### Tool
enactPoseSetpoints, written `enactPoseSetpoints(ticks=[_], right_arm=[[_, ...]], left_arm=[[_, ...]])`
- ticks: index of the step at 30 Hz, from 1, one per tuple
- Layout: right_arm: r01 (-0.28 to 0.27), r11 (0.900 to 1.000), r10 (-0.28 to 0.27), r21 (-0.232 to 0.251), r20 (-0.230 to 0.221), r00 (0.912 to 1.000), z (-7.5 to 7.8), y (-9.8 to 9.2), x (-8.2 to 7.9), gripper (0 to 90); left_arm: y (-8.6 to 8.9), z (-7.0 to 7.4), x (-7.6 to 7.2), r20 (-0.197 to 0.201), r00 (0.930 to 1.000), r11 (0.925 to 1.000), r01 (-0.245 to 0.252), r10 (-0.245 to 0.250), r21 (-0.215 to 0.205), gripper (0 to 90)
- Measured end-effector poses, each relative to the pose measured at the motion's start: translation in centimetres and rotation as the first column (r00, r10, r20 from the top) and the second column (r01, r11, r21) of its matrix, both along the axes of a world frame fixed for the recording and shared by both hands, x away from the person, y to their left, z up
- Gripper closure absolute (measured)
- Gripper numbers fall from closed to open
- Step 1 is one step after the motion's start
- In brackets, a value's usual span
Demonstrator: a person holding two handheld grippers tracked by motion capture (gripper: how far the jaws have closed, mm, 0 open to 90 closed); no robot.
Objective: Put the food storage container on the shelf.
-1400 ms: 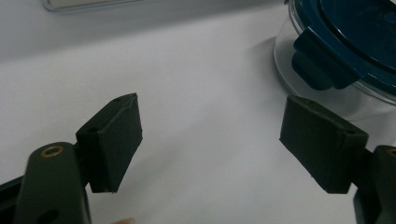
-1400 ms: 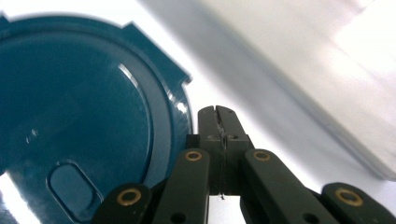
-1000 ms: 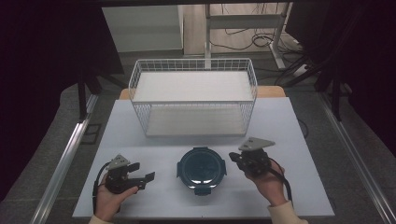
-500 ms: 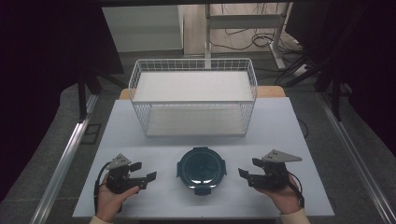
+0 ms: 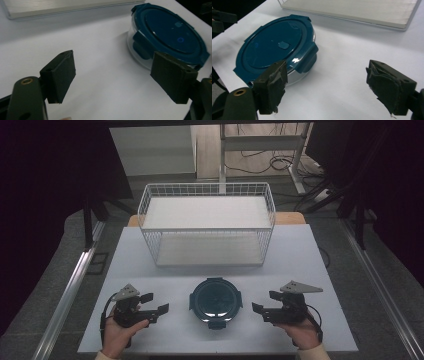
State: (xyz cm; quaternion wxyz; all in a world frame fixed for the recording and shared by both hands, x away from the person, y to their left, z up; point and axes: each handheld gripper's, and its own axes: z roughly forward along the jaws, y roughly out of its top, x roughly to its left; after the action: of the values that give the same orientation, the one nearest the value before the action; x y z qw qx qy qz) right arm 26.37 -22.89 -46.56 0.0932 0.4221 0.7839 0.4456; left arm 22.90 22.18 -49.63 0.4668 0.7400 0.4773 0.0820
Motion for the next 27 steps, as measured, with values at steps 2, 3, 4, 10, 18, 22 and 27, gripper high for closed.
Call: enactPoseSetpoints(ticks=[2,3,4,10,18,22,27], right_arm=[[0.006,1.000,-0.006,0.009,-0.012,0.9999,0.1,0.2,0.0,16.0],[0.008,1.000,-0.008,0.011,-0.015,0.9999,0.1,0.2,0.0,15.8],[0.009,1.000,-0.009,0.022,-0.024,0.9997,0.2,0.3,0.1,15.3],[-0.010,0.997,0.011,0.072,-0.023,0.9997,2.1,1.2,0.5,15.0],[-0.030,0.995,0.039,0.094,-0.094,0.9948,1.3,2.9,2.1,13.5],[-0.022,0.993,0.038,0.117,-0.135,0.9901,0.4,3.7,2.9,13.2],[-0.033,0.993,0.054,0.111,-0.187,0.9809,-0.9,4.9,3.5,13.3]], left_arm=[[-0.2,0.2,0.0,-0.018,0.9998,0.9995,0.012,-0.012,-0.028,18.9],[-0.3,0.3,0.1,-0.033,0.9991,0.9982,0.023,-0.025,-0.055,18.5],[-0.4,0.5,0.1,-0.037,0.9989,0.9973,0.027,-0.030,-0.069,18.3],[-1.1,2.6,0.6,-0.023,0.9993,0.9955,0.027,-0.029,-0.091,17.9],[-3.1,1.9,3.2,-0.155,0.9875,0.9872,0.001,-0.026,-0.160,13.6],[-3.9,1.5,3.7,-0.174,0.9833,0.9846,0.023,-0.053,-0.173,13.8],[-4.4,0.7,4.0,-0.212,0.9735,0.9801,0.045,-0.086,-0.193,13.7]])
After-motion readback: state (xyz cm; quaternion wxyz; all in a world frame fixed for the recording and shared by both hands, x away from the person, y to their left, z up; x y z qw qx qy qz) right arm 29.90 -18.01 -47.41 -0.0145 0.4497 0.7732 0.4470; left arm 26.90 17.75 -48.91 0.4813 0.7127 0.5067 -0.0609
